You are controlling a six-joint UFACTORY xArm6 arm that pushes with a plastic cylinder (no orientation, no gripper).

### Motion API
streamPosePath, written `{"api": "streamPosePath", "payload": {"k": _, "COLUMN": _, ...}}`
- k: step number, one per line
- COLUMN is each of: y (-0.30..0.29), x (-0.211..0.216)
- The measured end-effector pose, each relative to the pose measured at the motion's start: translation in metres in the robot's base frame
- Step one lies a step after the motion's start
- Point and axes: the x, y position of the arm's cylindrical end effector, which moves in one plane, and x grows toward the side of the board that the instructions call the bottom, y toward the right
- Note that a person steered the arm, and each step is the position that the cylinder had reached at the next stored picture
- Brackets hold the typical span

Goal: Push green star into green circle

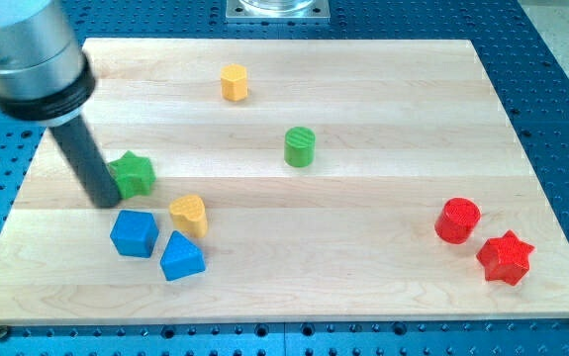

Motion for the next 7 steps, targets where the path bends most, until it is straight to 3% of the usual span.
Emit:
{"api": "streamPosePath", "payload": {"k": 1, "y": 0.106, "x": -0.007}}
{"api": "streamPosePath", "payload": {"k": 3, "y": 0.012, "x": -0.012}}
{"api": "streamPosePath", "payload": {"k": 4, "y": 0.071, "x": -0.036}}
{"api": "streamPosePath", "payload": {"k": 6, "y": -0.004, "x": -0.051}}
{"api": "streamPosePath", "payload": {"k": 7, "y": 0.077, "x": -0.081}}
